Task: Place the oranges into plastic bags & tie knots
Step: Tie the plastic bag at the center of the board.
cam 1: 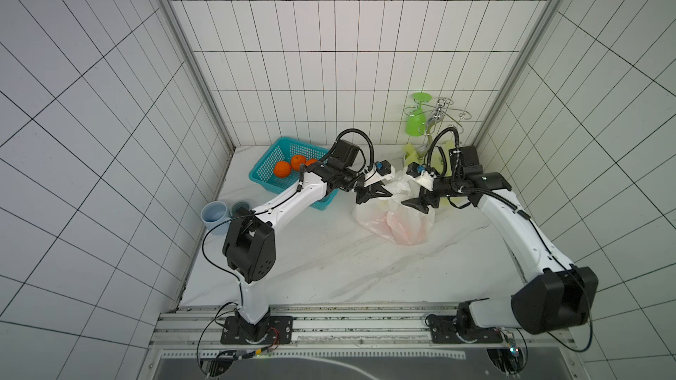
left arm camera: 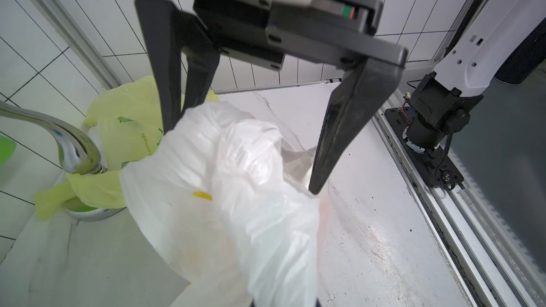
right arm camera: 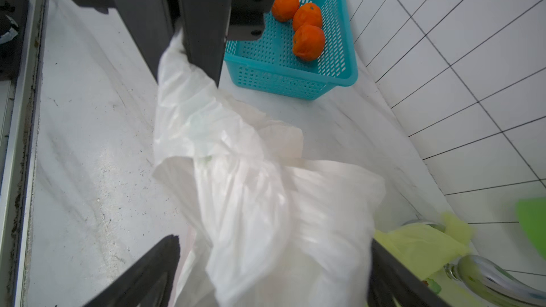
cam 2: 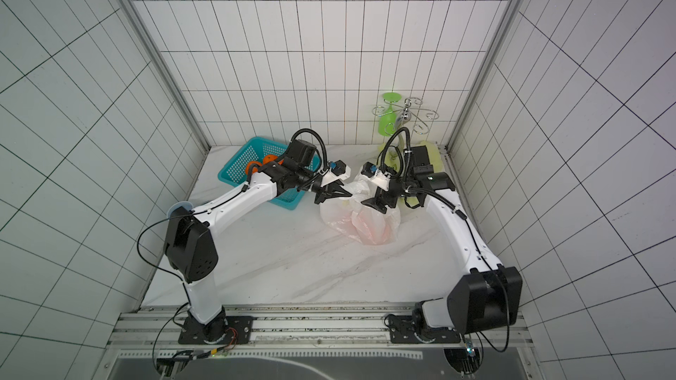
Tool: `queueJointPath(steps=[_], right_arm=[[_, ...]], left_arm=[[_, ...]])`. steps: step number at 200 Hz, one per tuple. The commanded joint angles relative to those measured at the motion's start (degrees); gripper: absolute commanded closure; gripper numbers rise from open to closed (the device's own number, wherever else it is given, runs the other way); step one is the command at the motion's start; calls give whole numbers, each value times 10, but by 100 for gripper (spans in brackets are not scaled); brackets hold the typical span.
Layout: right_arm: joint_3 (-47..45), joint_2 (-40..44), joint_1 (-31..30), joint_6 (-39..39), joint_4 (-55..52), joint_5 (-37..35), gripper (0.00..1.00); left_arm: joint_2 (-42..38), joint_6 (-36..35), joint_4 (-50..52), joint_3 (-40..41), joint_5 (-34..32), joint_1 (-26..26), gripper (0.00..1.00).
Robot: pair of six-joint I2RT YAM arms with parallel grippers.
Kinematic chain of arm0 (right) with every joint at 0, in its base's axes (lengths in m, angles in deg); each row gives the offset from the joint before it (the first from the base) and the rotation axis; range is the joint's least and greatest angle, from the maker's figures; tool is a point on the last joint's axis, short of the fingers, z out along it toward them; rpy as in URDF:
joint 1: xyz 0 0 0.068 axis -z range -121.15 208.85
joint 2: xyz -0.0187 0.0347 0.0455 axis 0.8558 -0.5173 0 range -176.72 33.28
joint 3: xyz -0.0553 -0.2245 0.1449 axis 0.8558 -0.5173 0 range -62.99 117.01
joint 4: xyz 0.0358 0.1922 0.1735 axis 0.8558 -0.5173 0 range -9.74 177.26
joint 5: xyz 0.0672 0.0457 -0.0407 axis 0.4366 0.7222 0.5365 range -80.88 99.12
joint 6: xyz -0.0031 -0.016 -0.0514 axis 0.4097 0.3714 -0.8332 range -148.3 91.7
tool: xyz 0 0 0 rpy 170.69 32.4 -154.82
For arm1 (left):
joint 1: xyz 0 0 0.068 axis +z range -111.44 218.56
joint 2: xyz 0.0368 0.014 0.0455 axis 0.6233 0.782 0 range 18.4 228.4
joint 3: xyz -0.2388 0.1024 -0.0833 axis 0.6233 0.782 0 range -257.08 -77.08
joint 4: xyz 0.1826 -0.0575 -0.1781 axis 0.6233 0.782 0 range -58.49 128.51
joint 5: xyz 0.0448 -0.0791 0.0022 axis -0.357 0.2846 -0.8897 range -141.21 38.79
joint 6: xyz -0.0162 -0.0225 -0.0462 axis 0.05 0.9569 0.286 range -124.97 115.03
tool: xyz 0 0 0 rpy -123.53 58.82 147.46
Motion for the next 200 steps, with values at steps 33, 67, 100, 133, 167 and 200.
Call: queueJointPath(steps=[33, 67, 100, 133, 167, 200], right_arm=[[79, -35, -35, -69, -31, -38, 20], [129, -58, -32, -87, -73, -39, 26], [176, -65, 0, -109, -119, -23, 12], [167, -54, 4, -133, -145, -33, 7], [160, -64, -36, -135, -159, -23, 7], [163, -82, -54, -128, -145, -20, 10]], left_arm=[[-8, -66, 51, -21, 13, 0, 100], [-9, -84, 63, -20, 4, 0, 100], [-10, -99, 74, -20, 2, 0, 100], [-7, -133, 102, -33, 6, 0, 100], [2, -166, 131, -53, 18, 0, 100], [4, -198, 147, -56, 21, -1, 100]])
